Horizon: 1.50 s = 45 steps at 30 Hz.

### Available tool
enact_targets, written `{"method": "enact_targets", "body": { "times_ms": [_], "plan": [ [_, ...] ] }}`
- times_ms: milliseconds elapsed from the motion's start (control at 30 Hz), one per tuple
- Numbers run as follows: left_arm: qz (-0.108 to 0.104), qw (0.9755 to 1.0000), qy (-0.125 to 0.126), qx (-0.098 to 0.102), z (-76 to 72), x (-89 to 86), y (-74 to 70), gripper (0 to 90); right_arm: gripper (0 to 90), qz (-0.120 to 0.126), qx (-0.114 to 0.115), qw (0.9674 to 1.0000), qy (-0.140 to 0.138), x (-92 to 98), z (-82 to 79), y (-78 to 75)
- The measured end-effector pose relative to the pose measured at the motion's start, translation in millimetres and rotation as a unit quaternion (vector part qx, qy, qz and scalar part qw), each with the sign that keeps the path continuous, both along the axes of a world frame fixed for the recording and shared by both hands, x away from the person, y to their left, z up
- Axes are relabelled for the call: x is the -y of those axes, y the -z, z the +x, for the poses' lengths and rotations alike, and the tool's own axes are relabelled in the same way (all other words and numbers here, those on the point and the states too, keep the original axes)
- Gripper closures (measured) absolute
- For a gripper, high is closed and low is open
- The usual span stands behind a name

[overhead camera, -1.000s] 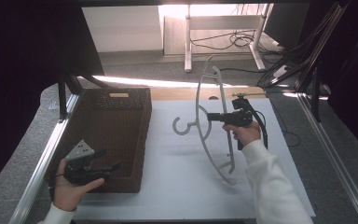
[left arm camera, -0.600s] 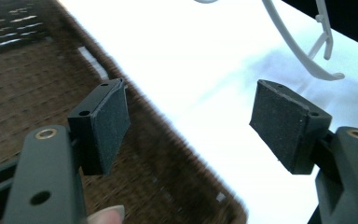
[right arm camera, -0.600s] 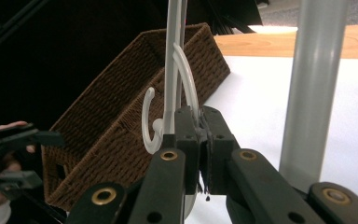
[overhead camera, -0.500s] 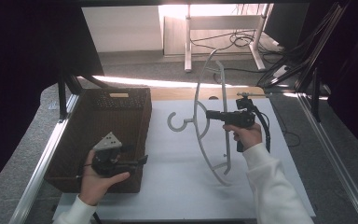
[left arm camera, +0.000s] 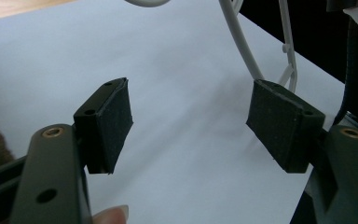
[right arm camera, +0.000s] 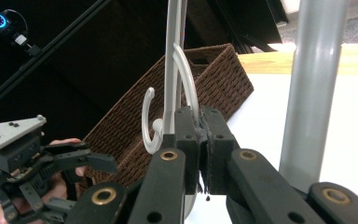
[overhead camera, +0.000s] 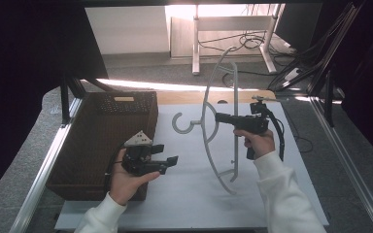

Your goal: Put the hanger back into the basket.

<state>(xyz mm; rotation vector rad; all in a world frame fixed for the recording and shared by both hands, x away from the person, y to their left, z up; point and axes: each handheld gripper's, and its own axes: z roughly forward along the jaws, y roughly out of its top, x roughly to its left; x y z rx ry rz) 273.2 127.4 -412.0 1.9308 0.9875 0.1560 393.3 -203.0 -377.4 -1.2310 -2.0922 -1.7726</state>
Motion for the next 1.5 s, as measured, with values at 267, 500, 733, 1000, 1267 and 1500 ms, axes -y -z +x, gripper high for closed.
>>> {"method": "enact_targets", "body": {
  "times_ms": [267, 500, 733, 1000, 1267, 1500],
  "plan": [
    [0.013, 0.9998, 0.011, -0.014, 5.8, 14.5, 6.4, 30.0, 86.4, 0.001, -0.003, 1.0000, -0.001, 0.0, -0.6, 4.1],
    [0.015, 0.9994, 0.020, -0.022, 11.9, 24.8, 11.0, 30.0, 86.4, 0.008, -0.003, 1.0000, -0.001, -1.9, -0.9, 4.2],
    [0.007, 0.9993, 0.028, -0.024, 17.0, 39.3, 14.2, 30.0, 86.4, 0.015, -0.003, 0.9999, -0.002, -8.2, -1.4, 6.4],
    [-0.018, 0.9992, 0.022, -0.027, 24.0, 48.9, 18.6, 31.5, 86.4, 0.039, -0.003, 0.9992, 0.005, -12.9, -1.9, 7.4],
    [-0.050, 0.9980, 0.022, -0.031, 30.8, 52.9, 21.0, 38.1, 86.4, 0.062, 0.005, 0.9980, 0.000, -17.6, -2.0, 9.0],
    [-0.067, 0.9964, 0.026, -0.046, 36.5, 56.1, 25.6, 52.7, 86.4, 0.079, 0.010, 0.9968, -0.002, -20.6, -2.3, 11.2]
  ]
}}
